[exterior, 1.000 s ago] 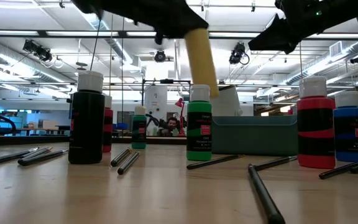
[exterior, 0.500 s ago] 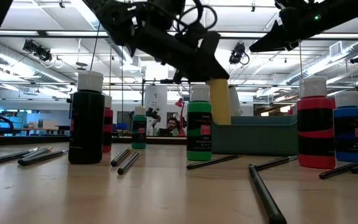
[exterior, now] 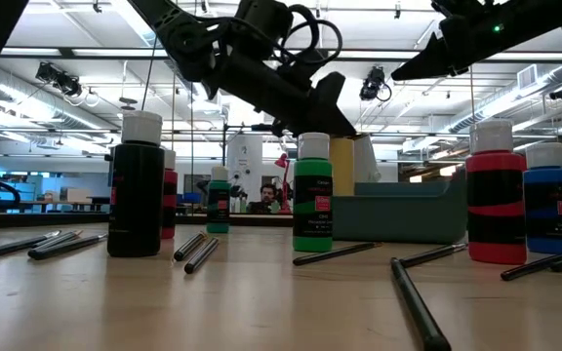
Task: Pick & Place Paint Supplies
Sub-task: Put the large yellow paint bottle into the green bin, then put the large light blue paint bottle into the green bin
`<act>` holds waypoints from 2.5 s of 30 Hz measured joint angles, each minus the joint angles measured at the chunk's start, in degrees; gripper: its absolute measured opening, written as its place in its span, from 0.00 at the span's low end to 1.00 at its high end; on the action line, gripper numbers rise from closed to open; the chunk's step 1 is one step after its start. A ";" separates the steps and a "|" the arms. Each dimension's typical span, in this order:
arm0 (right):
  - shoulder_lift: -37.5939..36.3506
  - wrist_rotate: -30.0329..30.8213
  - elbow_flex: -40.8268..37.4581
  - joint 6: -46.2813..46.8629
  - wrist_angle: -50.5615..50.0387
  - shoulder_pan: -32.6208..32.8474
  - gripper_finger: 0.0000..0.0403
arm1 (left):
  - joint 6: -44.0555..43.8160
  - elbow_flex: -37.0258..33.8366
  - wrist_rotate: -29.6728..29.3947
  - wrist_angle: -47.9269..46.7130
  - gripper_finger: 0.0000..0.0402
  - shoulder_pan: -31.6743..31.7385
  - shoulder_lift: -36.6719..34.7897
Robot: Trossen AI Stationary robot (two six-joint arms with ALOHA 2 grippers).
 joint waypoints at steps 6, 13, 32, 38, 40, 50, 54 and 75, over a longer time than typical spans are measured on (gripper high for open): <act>0.00 0.00 0.00 -0.99 0.02 0.00 0.34 | 2.95 -0.02 -5.27 0.04 0.47 0.11 0.00; 0.00 0.00 0.00 -1.03 0.02 0.00 0.34 | 3.95 -0.02 -4.43 -0.12 0.48 0.07 -0.13; 0.00 0.00 0.00 -1.04 0.02 0.00 0.34 | 13.97 -0.07 -15.33 -0.62 0.48 0.20 -0.26; 0.00 0.00 0.00 -1.04 0.03 0.00 0.34 | 13.11 -0.07 -12.17 -0.43 0.48 0.16 -0.26; 0.00 0.00 0.00 -1.06 0.02 0.00 0.34 | 10.18 -0.07 -11.07 -0.47 0.48 0.11 -0.26; 0.00 -0.01 0.00 -1.06 0.72 0.00 0.34 | 5.09 -0.09 -4.85 -1.03 0.48 0.04 -0.53; 0.00 -0.02 -0.02 -1.06 2.60 0.00 0.34 | 2.01 -0.31 -1.43 -2.45 0.48 -0.62 -2.67; 8.67 -3.71 -0.04 -2.45 21.92 -0.02 0.38 | -1.61 -0.11 -2.60 -41.74 0.48 -7.60 -34.50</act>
